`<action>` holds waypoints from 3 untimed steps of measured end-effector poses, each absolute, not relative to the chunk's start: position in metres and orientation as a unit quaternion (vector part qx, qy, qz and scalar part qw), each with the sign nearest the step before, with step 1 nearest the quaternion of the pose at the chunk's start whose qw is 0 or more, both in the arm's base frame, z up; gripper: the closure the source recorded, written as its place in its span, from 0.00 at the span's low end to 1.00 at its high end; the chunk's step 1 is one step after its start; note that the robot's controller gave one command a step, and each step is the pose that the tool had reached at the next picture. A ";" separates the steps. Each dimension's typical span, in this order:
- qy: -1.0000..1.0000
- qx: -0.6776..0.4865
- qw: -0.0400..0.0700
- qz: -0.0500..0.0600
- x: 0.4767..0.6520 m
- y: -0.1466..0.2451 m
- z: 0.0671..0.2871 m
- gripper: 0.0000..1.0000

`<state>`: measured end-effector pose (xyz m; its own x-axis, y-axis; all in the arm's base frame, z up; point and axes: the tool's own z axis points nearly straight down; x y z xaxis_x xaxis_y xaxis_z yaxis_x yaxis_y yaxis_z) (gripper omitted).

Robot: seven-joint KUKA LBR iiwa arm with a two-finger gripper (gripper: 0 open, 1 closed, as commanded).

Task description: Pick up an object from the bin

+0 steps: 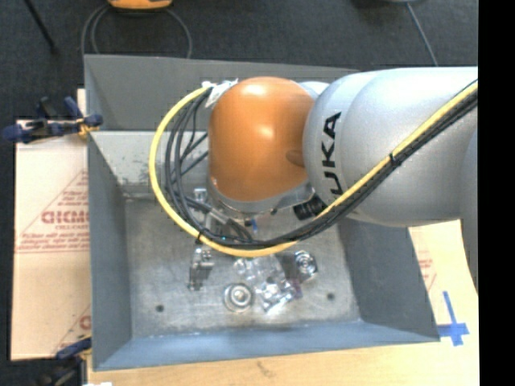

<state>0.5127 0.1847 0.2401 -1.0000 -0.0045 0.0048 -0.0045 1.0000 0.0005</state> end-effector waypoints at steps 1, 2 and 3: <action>-0.998 0.061 0.002 0.002 0.543 0.103 0.113 0.00; -0.997 0.082 0.000 0.002 0.541 0.039 0.101 0.00; -0.990 0.139 0.006 -0.008 0.570 0.018 0.083 0.00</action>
Offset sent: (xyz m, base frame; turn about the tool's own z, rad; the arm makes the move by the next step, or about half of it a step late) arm 0.0301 -0.0767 -0.1229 -0.1230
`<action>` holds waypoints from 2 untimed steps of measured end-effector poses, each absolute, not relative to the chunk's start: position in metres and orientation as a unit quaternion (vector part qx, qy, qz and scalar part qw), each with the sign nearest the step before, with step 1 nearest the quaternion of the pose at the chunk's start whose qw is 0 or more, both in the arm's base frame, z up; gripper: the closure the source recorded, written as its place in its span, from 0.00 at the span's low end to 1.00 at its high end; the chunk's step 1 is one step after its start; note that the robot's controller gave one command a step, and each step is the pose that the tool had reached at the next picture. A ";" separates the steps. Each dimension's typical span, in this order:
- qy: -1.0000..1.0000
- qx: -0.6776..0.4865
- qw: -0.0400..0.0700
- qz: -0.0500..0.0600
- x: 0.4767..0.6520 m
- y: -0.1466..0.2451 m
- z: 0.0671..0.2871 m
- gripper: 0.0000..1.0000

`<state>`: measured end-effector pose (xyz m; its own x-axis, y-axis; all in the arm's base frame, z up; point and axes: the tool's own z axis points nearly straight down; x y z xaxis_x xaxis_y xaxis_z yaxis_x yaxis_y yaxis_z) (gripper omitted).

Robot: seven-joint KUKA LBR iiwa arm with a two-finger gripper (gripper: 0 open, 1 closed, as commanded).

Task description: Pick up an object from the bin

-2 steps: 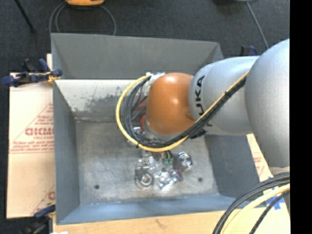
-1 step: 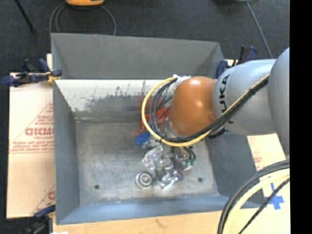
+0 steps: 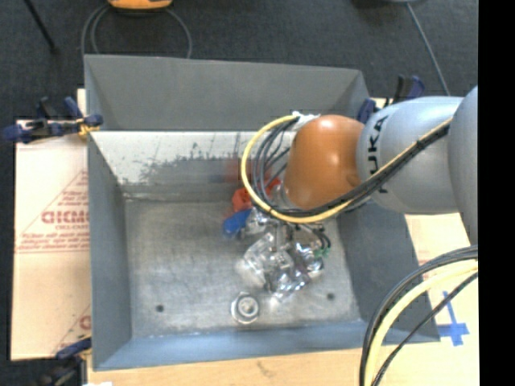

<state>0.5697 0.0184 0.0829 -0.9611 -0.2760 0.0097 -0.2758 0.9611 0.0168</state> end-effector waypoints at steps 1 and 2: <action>-0.985 0.170 -0.001 -0.007 0.587 -0.007 0.084 0.00; -0.970 0.243 0.004 -0.003 0.627 -0.020 0.083 0.00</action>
Offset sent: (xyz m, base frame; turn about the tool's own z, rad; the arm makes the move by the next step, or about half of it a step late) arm 0.0113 -0.0348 -0.0129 -0.0655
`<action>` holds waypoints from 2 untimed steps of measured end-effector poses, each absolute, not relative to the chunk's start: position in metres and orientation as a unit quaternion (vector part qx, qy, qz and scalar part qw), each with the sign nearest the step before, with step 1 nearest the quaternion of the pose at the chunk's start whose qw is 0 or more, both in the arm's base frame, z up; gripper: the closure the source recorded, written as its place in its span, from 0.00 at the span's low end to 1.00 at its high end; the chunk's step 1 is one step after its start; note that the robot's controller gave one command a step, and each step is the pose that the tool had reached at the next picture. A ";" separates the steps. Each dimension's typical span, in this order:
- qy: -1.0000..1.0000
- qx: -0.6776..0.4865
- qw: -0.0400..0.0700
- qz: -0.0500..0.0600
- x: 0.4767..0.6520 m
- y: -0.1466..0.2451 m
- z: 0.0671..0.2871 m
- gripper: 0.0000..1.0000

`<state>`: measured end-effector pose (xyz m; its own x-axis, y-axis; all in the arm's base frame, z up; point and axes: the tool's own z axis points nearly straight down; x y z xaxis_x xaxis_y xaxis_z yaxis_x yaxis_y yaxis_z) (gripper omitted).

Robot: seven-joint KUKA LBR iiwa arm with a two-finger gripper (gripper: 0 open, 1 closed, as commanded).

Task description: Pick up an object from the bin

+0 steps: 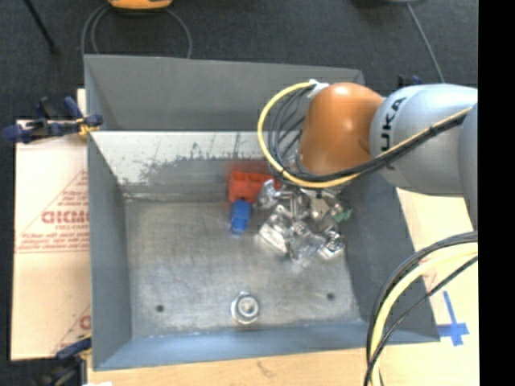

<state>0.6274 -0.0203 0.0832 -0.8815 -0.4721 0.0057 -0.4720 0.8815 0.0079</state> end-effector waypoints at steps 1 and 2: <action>-0.976 0.216 0.000 0.002 0.647 0.043 0.074 0.00; -0.978 0.209 0.004 0.001 0.650 0.059 0.076 0.00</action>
Offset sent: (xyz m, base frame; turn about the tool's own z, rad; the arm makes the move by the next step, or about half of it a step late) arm 0.0176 0.0639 -0.0132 0.0571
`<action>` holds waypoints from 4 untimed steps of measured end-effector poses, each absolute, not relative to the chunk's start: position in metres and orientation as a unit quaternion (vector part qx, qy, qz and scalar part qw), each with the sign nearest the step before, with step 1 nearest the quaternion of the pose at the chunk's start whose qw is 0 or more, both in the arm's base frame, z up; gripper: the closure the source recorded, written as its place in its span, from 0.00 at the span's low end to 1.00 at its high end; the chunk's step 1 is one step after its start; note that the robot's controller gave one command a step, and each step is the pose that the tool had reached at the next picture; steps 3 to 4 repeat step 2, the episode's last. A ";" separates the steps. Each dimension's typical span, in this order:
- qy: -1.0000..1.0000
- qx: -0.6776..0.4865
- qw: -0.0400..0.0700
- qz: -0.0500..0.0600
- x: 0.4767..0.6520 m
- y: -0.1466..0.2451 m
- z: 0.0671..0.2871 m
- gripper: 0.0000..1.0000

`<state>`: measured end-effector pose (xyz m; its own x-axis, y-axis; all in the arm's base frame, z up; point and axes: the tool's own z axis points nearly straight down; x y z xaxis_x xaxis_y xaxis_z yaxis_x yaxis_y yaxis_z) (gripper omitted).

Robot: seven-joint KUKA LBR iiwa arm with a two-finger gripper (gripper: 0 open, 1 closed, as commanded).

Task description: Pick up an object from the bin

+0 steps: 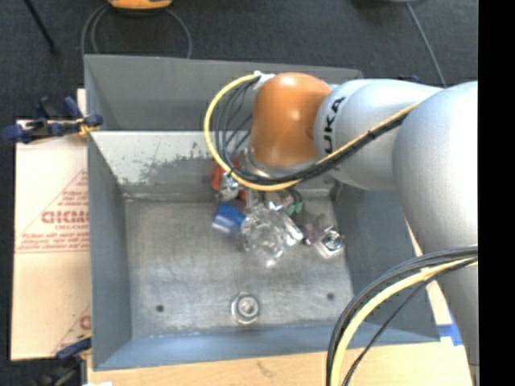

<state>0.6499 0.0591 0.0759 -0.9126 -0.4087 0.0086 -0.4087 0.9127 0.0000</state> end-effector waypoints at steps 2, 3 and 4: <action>-0.966 0.260 -0.007 0.001 0.642 0.057 0.249 1.00; -0.966 0.260 -0.007 0.001 0.642 0.057 0.249 1.00; -0.966 0.260 -0.007 0.001 0.642 0.057 0.249 1.00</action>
Offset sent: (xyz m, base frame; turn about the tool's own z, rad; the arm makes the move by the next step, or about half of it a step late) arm 0.0000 0.0000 0.0000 0.0000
